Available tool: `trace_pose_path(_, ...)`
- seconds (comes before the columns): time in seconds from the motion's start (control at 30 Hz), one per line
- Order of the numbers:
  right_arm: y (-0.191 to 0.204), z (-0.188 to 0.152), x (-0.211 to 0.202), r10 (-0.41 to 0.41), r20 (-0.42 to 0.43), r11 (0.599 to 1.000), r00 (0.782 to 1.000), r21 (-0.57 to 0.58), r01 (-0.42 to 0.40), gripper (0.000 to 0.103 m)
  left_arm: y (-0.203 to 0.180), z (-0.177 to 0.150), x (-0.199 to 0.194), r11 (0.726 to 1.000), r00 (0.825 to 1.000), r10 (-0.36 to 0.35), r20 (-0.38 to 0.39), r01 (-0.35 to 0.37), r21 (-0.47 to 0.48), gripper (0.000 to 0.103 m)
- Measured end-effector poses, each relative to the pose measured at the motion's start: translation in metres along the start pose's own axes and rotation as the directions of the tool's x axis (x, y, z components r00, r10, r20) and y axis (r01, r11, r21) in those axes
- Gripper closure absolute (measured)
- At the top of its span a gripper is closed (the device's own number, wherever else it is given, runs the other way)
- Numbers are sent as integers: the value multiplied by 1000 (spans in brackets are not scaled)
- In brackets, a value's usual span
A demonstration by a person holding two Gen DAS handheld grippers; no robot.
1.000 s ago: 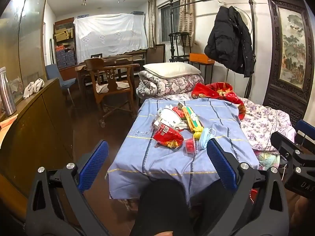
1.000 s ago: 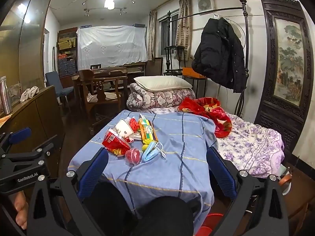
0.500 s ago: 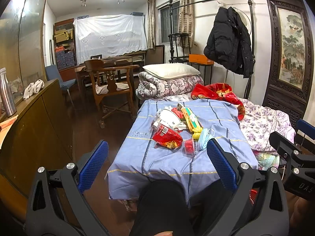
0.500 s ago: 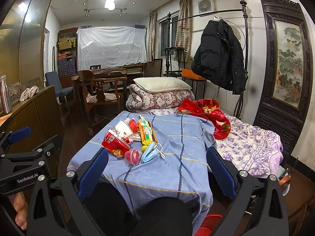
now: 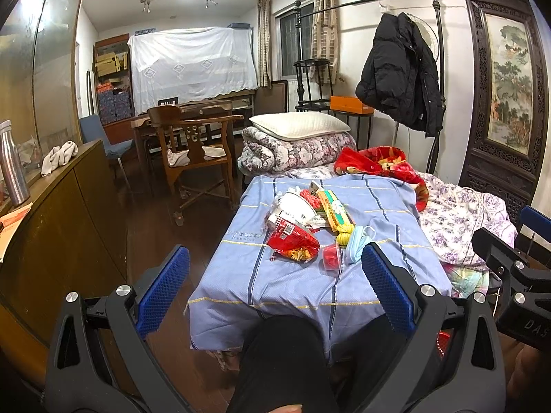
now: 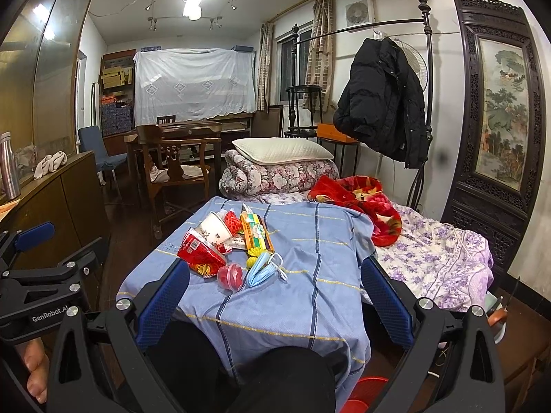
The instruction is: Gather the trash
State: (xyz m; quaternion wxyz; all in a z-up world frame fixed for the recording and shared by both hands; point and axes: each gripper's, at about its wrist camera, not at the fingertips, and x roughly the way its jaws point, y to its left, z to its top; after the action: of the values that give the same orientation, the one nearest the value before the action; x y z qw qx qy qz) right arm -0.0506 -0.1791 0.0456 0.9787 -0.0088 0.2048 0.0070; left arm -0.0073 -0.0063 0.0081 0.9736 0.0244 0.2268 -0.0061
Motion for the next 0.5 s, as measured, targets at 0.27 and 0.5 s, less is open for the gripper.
trace_pose_path(0.27, 1, 1, -2, -3, 5, 1000, 1000, -5, 3, 6, 0, 2, -1, 1000, 1000, 1, 1, -1, -2, 7)
trace_pose_path(0.5, 1, 1, -3, -5, 8, 1000, 1000, -5, 5, 6, 0, 1, -2, 1000, 1000, 0, 2, 0, -2, 7)
